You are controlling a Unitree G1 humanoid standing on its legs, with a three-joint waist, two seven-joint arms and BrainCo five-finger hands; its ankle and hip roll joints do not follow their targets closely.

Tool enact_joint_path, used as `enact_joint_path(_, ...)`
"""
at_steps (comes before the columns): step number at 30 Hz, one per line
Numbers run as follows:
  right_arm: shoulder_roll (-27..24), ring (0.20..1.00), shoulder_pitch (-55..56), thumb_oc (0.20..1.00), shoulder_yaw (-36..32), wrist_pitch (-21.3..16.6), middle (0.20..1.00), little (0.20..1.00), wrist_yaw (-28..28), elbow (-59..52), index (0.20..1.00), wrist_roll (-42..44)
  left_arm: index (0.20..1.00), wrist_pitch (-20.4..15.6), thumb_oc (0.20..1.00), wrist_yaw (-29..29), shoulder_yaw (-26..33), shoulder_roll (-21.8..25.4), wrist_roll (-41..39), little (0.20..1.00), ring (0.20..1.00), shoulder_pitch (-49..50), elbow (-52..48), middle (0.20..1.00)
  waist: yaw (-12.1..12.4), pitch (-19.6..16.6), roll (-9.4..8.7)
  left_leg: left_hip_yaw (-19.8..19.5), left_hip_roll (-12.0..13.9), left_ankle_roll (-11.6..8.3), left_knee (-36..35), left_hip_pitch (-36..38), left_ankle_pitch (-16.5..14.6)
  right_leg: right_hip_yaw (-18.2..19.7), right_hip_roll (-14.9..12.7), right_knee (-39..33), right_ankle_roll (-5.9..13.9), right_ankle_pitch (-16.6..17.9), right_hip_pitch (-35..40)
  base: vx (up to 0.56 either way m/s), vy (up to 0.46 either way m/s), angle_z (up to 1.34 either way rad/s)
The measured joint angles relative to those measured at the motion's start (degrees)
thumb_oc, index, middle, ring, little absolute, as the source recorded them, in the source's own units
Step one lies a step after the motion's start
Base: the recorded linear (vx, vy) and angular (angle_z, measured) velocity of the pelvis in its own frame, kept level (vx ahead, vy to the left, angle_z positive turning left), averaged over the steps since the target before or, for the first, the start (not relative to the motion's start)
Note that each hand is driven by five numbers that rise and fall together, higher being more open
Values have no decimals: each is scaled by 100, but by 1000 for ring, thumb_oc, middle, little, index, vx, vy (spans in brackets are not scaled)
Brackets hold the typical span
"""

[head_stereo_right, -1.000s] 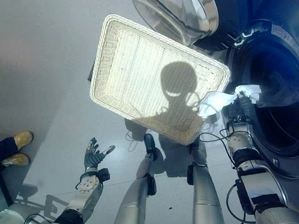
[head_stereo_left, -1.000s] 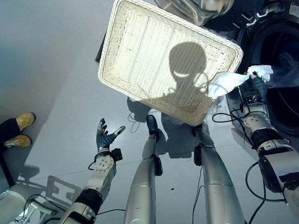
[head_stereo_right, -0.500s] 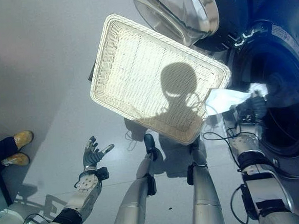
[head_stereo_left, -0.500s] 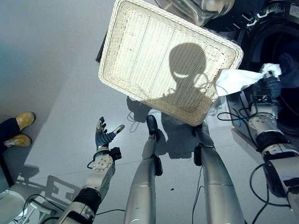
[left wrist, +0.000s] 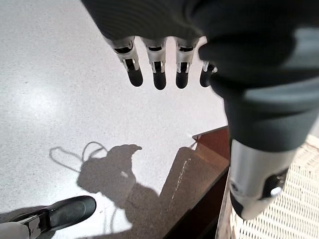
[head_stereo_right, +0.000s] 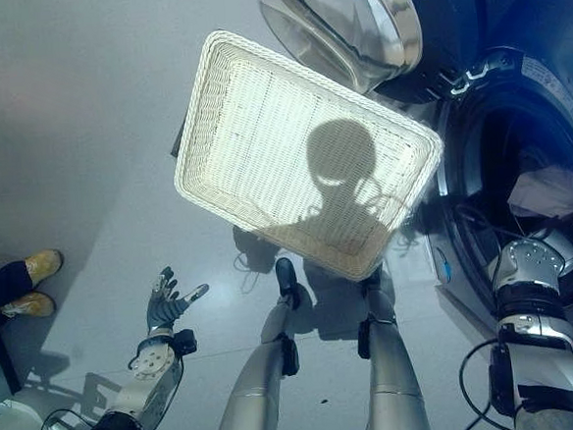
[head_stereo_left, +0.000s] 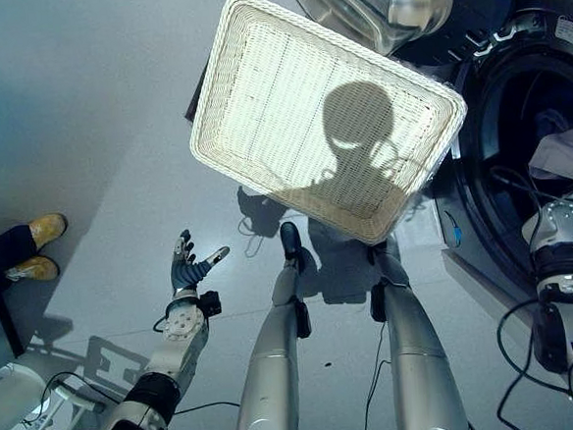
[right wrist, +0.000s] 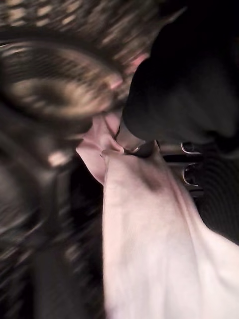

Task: Put the clothes into the washing machine.

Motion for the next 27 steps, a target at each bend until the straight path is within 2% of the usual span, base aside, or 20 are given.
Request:
enact_joint_path(2, -19, 391, -161, 391, 75, 5, 391, 391, -543, 491, 391, 0, 1000, 63, 1000, -2, -39, 1, 0, 1000, 1000, -54, 15, 1000, 5, -1, 2, -32, 11, -14, 132, 3, -15, -7, 3, 1, -1, -1, 79, 2, -44, 3)
enact_joint_path(3, -14, 1000, -232, 1000, 69, 24, 1000, 1000, -667, 581, 1000, 0, 1000, 83, 1000, -2, -51, 1, 0, 1000, 1000, -70, 23, 1000, 7, -2, 3, -44, 25, -40, 212, 1, -36, -17, 6, 2, -2, -1, 124, 33, -42, 3)
enact_joint_path(4, 37, 1000, -233, 1000, 57, 230, 1000, 1000, -708, 669, 1000, -8, 1000, 88, 1000, -2, -88, -1, 1, 1000, 1000, -70, 56, 1000, 12, -5, 7, -56, 44, -57, 277, 16, -49, -21, 22, 3, -8, -5, 175, 17, -37, 2)
enact_joint_path(6, 135, 1000, -180, 1000, 55, 1049, 1000, 1000, -657, 855, 1000, -37, 1000, 96, 1000, -17, -105, -57, 1, 1000, 1000, -109, 239, 1000, -46, -4, 7, -152, 72, -89, 314, 104, -73, -94, 16, 3, -9, -5, 316, -27, -14, 15)
enact_joint_path(7, 326, 1000, -39, 1000, 59, 2446, 1000, 1000, -132, 1125, 1000, -36, 1000, 97, 1000, -35, -114, -77, 1, 1000, 1000, -103, 341, 1000, -142, -11, -1, -168, 99, -81, 270, 279, -82, -154, 31, -2, -3, -11, 547, -70, -18, 29)
enact_joint_path(8, 410, 1000, 52, 1000, 301, 3349, 1000, 1000, 306, 1216, 1000, -29, 1000, 98, 1000, -37, -167, 0, 1, 1000, 1000, -112, 305, 1000, -141, -55, -81, -155, 90, -12, 193, 351, -130, -152, 40, -12, 0, -64, 592, -63, -17, 24)
enact_joint_path(9, 374, 1000, 203, 1000, 709, 3969, 1000, 1000, 590, 1191, 1000, -32, 1000, 95, 1000, -55, -247, 120, 6, 1000, 1000, -126, 224, 1000, -161, -81, -163, -125, 63, -2, 195, 299, -118, -133, 43, -16, -23, -84, 532, -40, -18, 6)
enact_joint_path(10, 339, 1000, 315, 1000, 813, 4540, 1000, 1000, 900, 1123, 1000, -35, 1000, 87, 1000, -92, -285, 196, 5, 1000, 1000, -173, 176, 1000, -151, -84, -190, -120, 40, 27, 231, 194, -116, -111, 29, -23, 20, -99, 453, -35, -14, 4)
enact_joint_path(11, 324, 1000, 411, 1000, 811, 5260, 1000, 1000, 1453, 1346, 1000, -35, 1000, 64, 1000, -136, -261, 214, 1, 1000, 1000, -196, 262, 1000, -134, -83, -190, -122, 5, 62, 219, 100, -55, -107, -5, -25, 71, -60, 359, -38, -14, 7)
enact_joint_path(12, 333, 1000, 483, 1000, 835, 5514, 1000, 1000, 1653, 1474, 1000, -35, 1000, 63, 1000, -152, -259, 214, 1, 1000, 1000, -188, 312, 1000, -129, -83, -188, -127, -10, 66, 215, 87, -42, -106, -20, -27, 81, -51, 348, -28, -5, 9)
enact_joint_path(13, 354, 1000, 572, 1000, 900, 5940, 1000, 1000, 2026, 1781, 1000, -35, 1000, 73, 1000, -181, -260, 212, -2, 1000, 1000, -150, 417, 1000, -106, -83, -188, -131, -33, 69, 219, 63, -38, -105, -39, -54, 97, -40, 344, -35, -9, 5)
enact_joint_path(14, 361, 1000, 738, 1000, 945, 6163, 1000, 1000, 2274, 1971, 1000, -35, 1000, 73, 1000, -192, -259, 215, -1, 1000, 1000, -112, 431, 1000, -65, -82, -187, -131, -55, 71, 216, 47, -38, -100, -60, -72, 113, -29, 330, -38, -10, 0)
enact_joint_path(17, 375, 1000, 861, 1000, 960, 6278, 1000, 1000, 2817, 2283, 1000, -35, 1000, 73, 1000, -221, -241, 220, -1, 1000, 1000, -95, 422, 1000, 2, -74, -159, -140, -110, 137, 107, 48, 47, -106, -104, -97, 155, 30, 309, -43, -6, 2)
enact_joint_path(18, 375, 1000, 861, 1000, 960, 6278, 1000, 1000, 2817, 2283, 1000, -35, 1000, 73, 1000, -221, -241, 220, -1, 1000, 1000, -95, 422, 1000, 2, -74, -159, -140, -110, 137, 107, 48, 47, -106, -104, -97, 155, 30, 309, -29, 5, 11)
enact_joint_path(21, 323, 1000, 726, 1000, 952, 6003, 1000, 1000, 3060, 2211, 1000, -35, 1000, 73, 1000, -255, -213, 221, 0, 1000, 1000, -124, 362, 1000, 6, -65, -139, -141, -121, 135, -11, 48, 129, -136, -109, -177, 134, 66, 305, -49, 47, 4)
enact_joint_path(24, 333, 1000, 524, 1000, 854, 5186, 1000, 1000, 3131, 1754, 1000, -36, 1000, 96, 1000, -256, -210, 215, -2, 1000, 1000, -123, 328, 1000, 21, -64, -119, -146, -121, 159, -97, 108, 177, -165, -108, -241, 87, 111, 365, -51, 69, 1)
enact_joint_path(27, 346, 1000, 471, 1000, 854, 4795, 1000, 1000, 3126, 1516, 1000, -36, 1000, 102, 1000, -258, -196, 204, -1, 1000, 1000, -127, 341, 1000, 27, -64, -118, -152, -128, 162, -143, 275, 179, -184, -114, -255, 90, 107, 523, -54, 58, 2)
